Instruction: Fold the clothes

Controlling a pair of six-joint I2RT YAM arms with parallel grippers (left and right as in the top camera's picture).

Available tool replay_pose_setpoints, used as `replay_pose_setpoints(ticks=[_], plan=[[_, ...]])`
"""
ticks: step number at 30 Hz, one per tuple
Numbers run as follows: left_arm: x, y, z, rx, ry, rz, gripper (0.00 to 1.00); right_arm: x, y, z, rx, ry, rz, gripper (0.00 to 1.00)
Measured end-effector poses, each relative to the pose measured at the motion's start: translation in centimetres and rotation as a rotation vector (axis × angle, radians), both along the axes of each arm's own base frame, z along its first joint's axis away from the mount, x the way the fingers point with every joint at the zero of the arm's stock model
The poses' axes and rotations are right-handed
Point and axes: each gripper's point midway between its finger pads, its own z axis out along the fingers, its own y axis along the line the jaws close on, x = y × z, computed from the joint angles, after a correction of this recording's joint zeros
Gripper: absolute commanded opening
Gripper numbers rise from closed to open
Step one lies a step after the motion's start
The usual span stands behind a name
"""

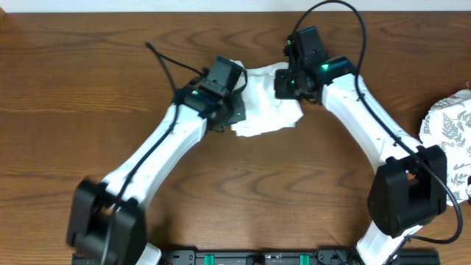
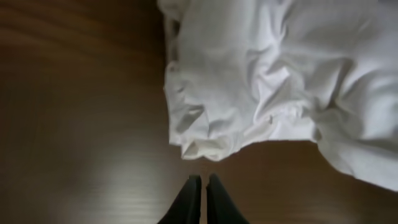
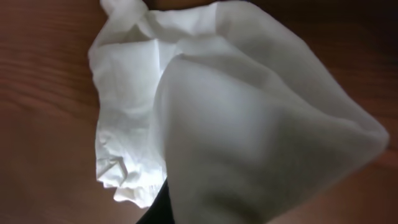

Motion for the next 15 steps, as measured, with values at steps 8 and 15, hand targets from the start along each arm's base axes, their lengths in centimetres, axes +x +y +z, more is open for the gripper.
replay_pose_setpoints(ticks=[8, 15], plan=[[-1.3, 5.1, 9.0, 0.108, -0.260, 0.077, 0.13, 0.7, 3.7, -4.2, 0.023, 0.022, 0.071, 0.01], [-1.4, 9.1, 9.0, 0.205, -0.246, 0.155, 0.13, -1.2, 3.3, -6.2, -0.042, 0.107, 0.112, 0.01]])
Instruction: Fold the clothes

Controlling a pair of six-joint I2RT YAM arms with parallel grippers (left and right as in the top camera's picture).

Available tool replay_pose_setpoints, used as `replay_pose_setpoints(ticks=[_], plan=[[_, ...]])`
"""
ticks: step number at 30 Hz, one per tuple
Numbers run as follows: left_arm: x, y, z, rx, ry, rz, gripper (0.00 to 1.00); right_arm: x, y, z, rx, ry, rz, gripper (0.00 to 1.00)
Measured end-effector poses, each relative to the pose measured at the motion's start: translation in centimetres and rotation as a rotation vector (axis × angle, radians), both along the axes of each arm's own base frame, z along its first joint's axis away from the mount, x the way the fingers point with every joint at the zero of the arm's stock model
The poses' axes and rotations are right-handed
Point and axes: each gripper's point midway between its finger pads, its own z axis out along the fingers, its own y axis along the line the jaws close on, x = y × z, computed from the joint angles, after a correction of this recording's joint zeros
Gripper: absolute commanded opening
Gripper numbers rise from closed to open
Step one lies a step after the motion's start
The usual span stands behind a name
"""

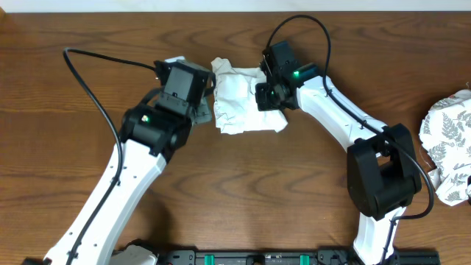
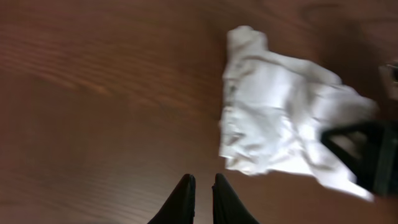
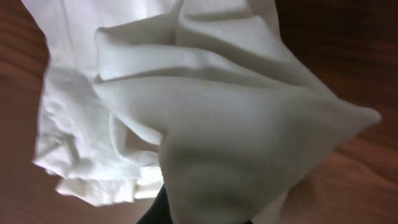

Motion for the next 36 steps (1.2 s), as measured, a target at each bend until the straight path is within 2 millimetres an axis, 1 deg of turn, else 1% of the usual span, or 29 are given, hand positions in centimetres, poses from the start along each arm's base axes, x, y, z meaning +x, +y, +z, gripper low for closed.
replay_pose_setpoints(ticks=[3, 6, 10, 15, 16, 19, 23, 25, 27, 30, 32, 36], plan=[[0.7, 1.1, -1.5, 0.026, 0.032, 0.035, 0.13, -1.1, -1.6, -0.6, -0.062, 0.050, -0.003, 0.01], [1.6, 1.4, -3.3, 0.045, 0.069, 0.053, 0.13, -1.5, -3.3, -0.2, -0.105, 0.066, -0.007, 0.01], [2.9, 0.9, -6.0, 0.062, 0.113, 0.052, 0.13, -1.3, -5.9, 1.7, -0.155, 0.035, -0.027, 0.01], [3.3, 0.0, -9.5, 0.058, 0.199, 0.032, 0.13, -1.9, -10.5, 5.4, -0.255, -0.011, -0.088, 0.01], [3.3, -0.1, -9.9, 0.057, 0.210, 0.029, 0.13, -2.0, -11.7, 6.2, -0.280, -0.020, -0.103, 0.01], [3.3, -0.4, -10.8, 0.051, 0.233, 0.022, 0.13, -2.2, -14.8, 7.6, -0.330, -0.032, -0.137, 0.01], [3.3, -0.5, -10.8, 0.046, 0.234, 0.019, 0.12, -2.2, -18.3, 7.8, -0.387, -0.018, -0.170, 0.01], [3.1, -0.5, -10.9, 0.045, 0.242, 0.017, 0.13, -1.9, -19.8, 7.9, -0.408, -0.022, -0.185, 0.01], [2.9, -0.5, -11.0, 0.047, 0.255, 0.016, 0.13, -1.6, -20.5, 8.0, -0.419, -0.033, -0.192, 0.01], [2.6, -0.4, -11.1, 0.048, 0.267, 0.014, 0.13, -0.9, -20.3, 8.2, -0.419, -0.066, -0.182, 0.01], [2.5, -0.5, -11.1, 0.046, 0.269, 0.013, 0.13, -0.2, -19.7, 8.5, -0.408, -0.097, -0.175, 0.01], [2.5, -0.5, -11.1, 0.046, 0.268, 0.013, 0.13, 1.0, -17.6, 8.9, -0.374, -0.159, -0.142, 0.01]])
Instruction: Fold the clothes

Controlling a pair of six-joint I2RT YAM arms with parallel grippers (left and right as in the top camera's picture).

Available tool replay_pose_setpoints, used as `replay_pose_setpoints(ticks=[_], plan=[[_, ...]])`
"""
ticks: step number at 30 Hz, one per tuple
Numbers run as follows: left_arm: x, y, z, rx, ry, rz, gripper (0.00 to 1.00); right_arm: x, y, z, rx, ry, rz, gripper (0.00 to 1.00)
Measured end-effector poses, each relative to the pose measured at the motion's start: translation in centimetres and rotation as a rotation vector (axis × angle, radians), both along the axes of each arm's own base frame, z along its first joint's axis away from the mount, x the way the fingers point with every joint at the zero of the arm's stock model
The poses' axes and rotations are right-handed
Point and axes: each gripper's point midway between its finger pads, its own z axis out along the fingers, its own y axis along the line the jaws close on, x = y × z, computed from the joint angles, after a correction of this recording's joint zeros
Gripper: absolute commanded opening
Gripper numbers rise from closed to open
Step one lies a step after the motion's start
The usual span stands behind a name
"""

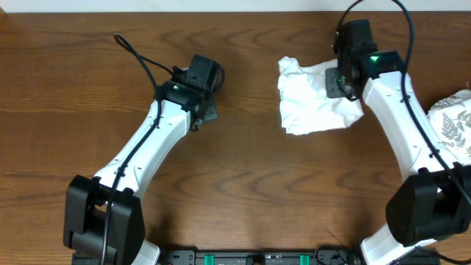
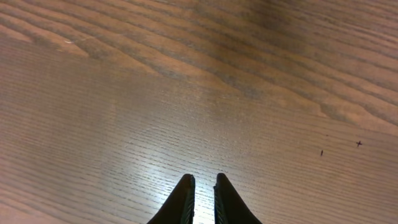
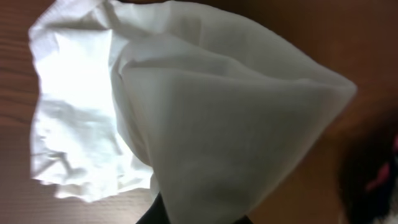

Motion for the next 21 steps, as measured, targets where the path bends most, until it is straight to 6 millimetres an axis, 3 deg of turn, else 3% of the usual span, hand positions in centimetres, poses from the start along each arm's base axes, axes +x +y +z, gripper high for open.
replay_pose_setpoints(ticks=[5, 9, 12, 21], plan=[[-0.3, 0.1, 0.3, 0.002, 0.002, -0.003, 0.13, 0.4, 2.4, -1.9, 0.004, 0.027, 0.053, 0.01], [-0.6, 0.2, 0.5, 0.006, 0.007, -0.010, 0.13, 0.8, 3.1, -5.2, -0.006, 0.088, 0.066, 0.01], [-0.8, 0.3, 0.5, 0.012, 0.016, -0.017, 0.13, 1.2, 3.3, -6.5, -0.010, 0.101, 0.067, 0.01], [-0.3, 0.1, 0.7, 0.004, -0.007, -0.019, 0.14, 2.8, 5.2, -6.0, 0.030, 0.026, 0.095, 0.02]])
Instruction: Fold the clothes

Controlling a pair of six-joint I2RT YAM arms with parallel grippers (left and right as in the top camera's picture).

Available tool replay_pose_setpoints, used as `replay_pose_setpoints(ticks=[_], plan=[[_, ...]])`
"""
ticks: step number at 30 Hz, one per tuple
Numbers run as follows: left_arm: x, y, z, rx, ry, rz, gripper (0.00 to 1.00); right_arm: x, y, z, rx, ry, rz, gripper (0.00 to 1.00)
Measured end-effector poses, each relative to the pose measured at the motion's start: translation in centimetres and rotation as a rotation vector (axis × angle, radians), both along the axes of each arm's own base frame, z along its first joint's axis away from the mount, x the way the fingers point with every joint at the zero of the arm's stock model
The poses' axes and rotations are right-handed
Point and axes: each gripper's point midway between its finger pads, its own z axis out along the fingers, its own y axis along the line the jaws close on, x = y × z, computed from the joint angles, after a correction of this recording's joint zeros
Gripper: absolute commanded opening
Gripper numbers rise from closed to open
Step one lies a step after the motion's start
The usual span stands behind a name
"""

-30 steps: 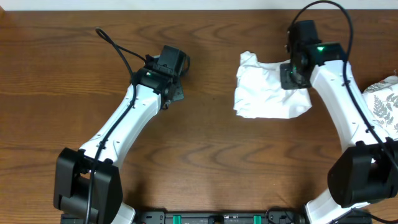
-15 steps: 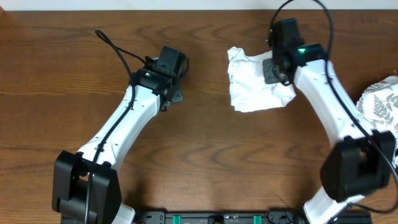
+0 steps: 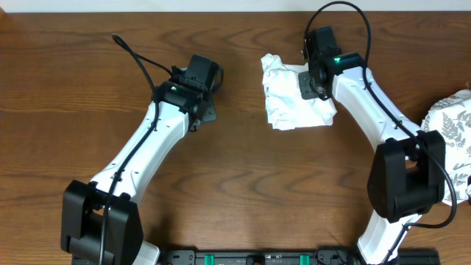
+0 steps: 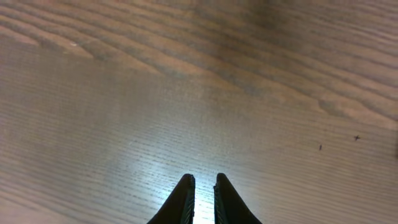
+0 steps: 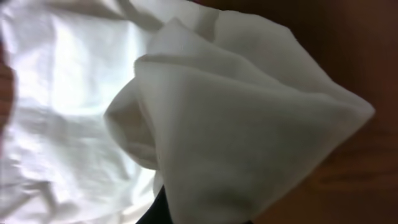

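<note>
A crumpled white cloth (image 3: pixel 293 103) lies bunched at the back of the wooden table (image 3: pixel 243 184), right of the middle. My right gripper (image 3: pixel 313 82) is shut on its right part. In the right wrist view a raised fold of the cloth (image 5: pixel 249 137) covers the fingers, and only a dark bit of them shows at the bottom edge. My left gripper (image 3: pixel 204 112) sits well left of the cloth, over bare wood. Its fingertips (image 4: pixel 186 185) are nearly together with a thin slit between them and nothing held.
A leaf-patterned cloth (image 3: pixel 449 121) lies heaped at the table's right edge. A black rail (image 3: pixel 257 258) runs along the front edge. Cables loop above both wrists at the back.
My right gripper, still holding the white cloth, has moved to the left, and the cloth now lies nearer the table's middle. The left arm has not moved.
First both grippers were at the cloth at the back middle, the right shut on it, the left beside its edge. Then the cloth was slightly further left. Later the right gripper held it far right, the left over bare wood. Now it is back leftward.
</note>
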Motion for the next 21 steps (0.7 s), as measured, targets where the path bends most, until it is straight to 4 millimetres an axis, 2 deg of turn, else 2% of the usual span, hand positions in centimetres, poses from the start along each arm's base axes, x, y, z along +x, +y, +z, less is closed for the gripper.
replay_pose_setpoints(ticks=[7, 12, 17, 21], plan=[[0.0, 0.0, 0.0, 0.000, 0.000, 0.000, 0.13, 0.5, 3.7, 0.5, 0.080, -0.048, 0.024, 0.03], [0.1, -0.1, 0.0, -0.008, -0.004, -0.002, 0.14, 0.3, 5.2, 0.0, 0.101, -0.043, 0.033, 0.01], [2.4, -2.1, 0.6, -0.105, -0.102, -0.025, 0.13, -0.4, 5.2, -0.7, 0.086, -0.009, 0.033, 0.01], [4.2, -4.4, 0.7, -0.235, -0.188, -0.035, 0.07, -1.2, 4.7, -1.1, 0.071, 0.027, 0.028, 0.01]])
